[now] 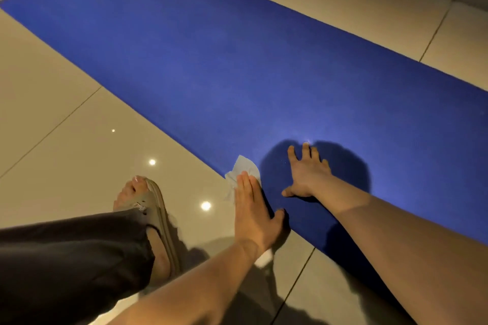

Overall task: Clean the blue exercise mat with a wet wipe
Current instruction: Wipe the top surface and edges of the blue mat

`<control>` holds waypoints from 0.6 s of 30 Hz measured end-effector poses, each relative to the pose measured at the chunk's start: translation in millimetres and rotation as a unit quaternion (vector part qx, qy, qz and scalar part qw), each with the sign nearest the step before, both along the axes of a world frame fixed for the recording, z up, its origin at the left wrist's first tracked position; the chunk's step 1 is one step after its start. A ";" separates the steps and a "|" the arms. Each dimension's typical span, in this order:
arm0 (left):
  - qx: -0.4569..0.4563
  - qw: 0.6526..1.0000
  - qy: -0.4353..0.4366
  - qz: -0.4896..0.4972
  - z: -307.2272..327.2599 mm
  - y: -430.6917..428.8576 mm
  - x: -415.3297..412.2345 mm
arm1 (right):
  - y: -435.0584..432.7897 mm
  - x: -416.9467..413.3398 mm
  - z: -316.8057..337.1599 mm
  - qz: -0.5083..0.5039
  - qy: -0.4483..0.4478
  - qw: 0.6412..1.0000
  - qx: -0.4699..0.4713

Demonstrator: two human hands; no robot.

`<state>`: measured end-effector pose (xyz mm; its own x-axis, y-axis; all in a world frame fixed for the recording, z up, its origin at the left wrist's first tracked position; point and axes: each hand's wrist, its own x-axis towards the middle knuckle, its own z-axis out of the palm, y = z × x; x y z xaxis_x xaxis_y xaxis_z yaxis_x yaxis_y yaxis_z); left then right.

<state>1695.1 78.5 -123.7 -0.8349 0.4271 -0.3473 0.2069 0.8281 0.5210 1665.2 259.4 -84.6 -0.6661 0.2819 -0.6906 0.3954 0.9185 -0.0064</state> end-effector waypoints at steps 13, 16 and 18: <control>-0.073 0.992 0.091 0.055 -25.2 -15.6 -87.9 | 10.0 6.1 -5.6 0.054 0.028 0.998 0.000; -0.026 0.996 0.090 0.006 -25.6 -3.5 -8.4 | 31.1 17.8 0.6 0.097 0.018 0.995 -0.001; -0.027 0.997 0.072 -0.024 -21.4 14.4 40.6 | 45.9 33.0 0.2 0.074 -0.008 0.997 0.026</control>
<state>1735.7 92.8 -145.0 -0.8571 0.4516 -0.2481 0.3164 0.8413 0.4383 1698.3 305.3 -84.5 -0.6923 0.2170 -0.6882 0.2552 0.9657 0.0478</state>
